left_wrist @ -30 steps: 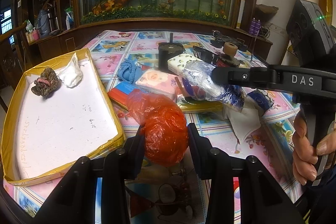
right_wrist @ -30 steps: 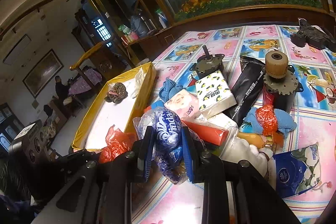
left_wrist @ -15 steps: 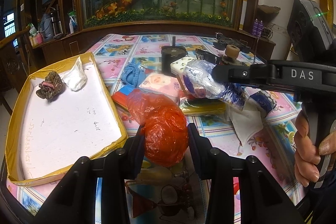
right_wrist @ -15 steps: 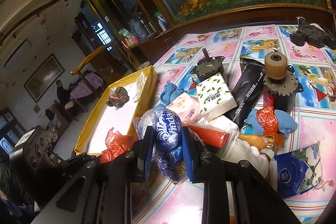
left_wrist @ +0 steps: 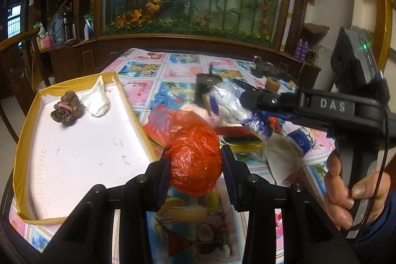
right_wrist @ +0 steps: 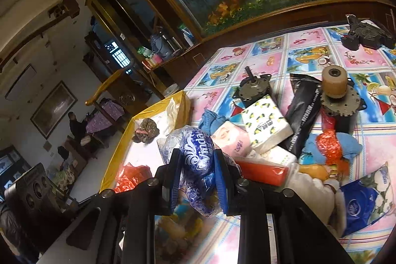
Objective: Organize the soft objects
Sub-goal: 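Carry the red bag into the tray and open the left tool while the right tool releases the tissue pack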
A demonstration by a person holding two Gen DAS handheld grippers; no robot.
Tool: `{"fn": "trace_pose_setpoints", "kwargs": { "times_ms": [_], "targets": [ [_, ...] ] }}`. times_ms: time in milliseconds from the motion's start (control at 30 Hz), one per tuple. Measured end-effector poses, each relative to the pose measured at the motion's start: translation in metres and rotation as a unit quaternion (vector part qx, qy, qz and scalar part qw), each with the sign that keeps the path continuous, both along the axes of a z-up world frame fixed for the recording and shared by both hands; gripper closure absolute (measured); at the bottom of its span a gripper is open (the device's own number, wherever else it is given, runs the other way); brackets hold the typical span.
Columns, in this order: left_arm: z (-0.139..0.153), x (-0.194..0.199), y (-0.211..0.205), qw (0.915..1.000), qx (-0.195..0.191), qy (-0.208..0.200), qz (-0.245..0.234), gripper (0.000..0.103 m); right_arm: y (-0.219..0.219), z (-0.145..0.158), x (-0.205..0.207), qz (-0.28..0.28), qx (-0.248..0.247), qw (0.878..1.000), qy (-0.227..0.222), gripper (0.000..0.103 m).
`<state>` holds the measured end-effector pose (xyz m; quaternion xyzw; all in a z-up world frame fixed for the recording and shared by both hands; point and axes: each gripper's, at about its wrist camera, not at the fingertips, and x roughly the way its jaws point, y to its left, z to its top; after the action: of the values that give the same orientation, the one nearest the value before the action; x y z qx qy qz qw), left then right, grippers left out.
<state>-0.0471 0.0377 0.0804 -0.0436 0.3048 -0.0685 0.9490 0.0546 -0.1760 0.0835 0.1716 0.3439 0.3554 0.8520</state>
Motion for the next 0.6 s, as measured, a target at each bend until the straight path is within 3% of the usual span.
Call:
{"fn": "trace_pose_setpoints", "kwargs": {
  "times_ms": [233, 433, 600],
  "targets": [
    [0.012, 0.005, 0.072, 0.9966, -0.019, -0.005, 0.080, 0.066, 0.040, 0.006, 0.005, 0.023, 0.000, 1.000, 0.005, 0.075],
    [-0.007, 0.019, 0.146, 0.9859, -0.042, 0.035, 0.158, 0.066, 0.114, 0.004, 0.007, 0.068, -0.029, 0.997, 0.011, 0.075],
    [-0.022, 0.025, 0.174, 0.9800, -0.056, 0.065, 0.180, 0.066, 0.167, -0.011, 0.015, 0.086, -0.053, 0.994, 0.030, 0.075]
  ]
}}
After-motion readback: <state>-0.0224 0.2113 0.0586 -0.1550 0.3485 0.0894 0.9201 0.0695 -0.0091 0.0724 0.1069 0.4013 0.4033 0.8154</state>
